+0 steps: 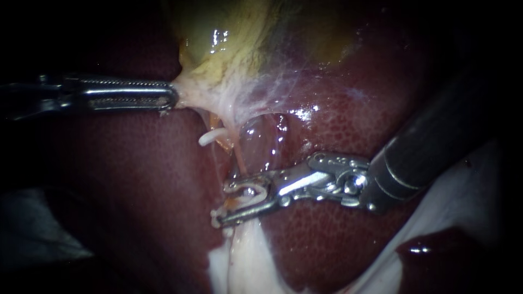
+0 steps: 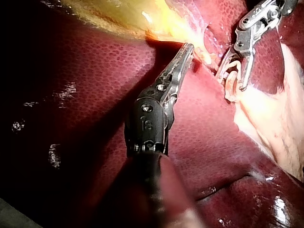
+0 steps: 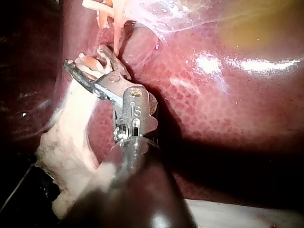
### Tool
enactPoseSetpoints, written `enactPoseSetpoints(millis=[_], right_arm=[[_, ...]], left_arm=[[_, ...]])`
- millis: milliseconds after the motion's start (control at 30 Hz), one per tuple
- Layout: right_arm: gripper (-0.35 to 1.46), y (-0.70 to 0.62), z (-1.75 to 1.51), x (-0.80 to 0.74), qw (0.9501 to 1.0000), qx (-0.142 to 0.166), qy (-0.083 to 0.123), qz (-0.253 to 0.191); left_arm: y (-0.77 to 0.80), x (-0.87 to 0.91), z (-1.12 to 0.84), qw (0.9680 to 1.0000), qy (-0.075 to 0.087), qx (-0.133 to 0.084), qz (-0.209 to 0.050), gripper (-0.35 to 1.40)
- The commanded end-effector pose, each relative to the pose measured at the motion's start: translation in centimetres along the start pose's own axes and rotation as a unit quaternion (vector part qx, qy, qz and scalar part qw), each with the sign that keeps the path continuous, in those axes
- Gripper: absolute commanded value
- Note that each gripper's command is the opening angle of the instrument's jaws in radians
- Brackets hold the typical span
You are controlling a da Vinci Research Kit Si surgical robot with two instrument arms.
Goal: Clipping first clip right tube
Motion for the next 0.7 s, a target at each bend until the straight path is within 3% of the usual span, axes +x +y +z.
enactPoseSetpoints(millis=[33,300,700], right_arm=[[0.50,-0.02,-0.01,0.01,1.0000,0.001,0.000,0.000],[0.50,-0.24,-0.11,0.17,0.9998,0.006,0.001,0.016],[0.46,-0.58,-0.59,0.38,0.9979,0.013,-0.002,0.063]], left_arm=[[0.00,0.00,0.00,1.0000,0.000,0.000,0.000,-0.35],[0.00,0.00,-0.01,1.0000,0.000,0.000,0.000,-0.35],[-0.02,0.05,-0.07,1.0000,0.003,0.000,-0.001,-0.35]])
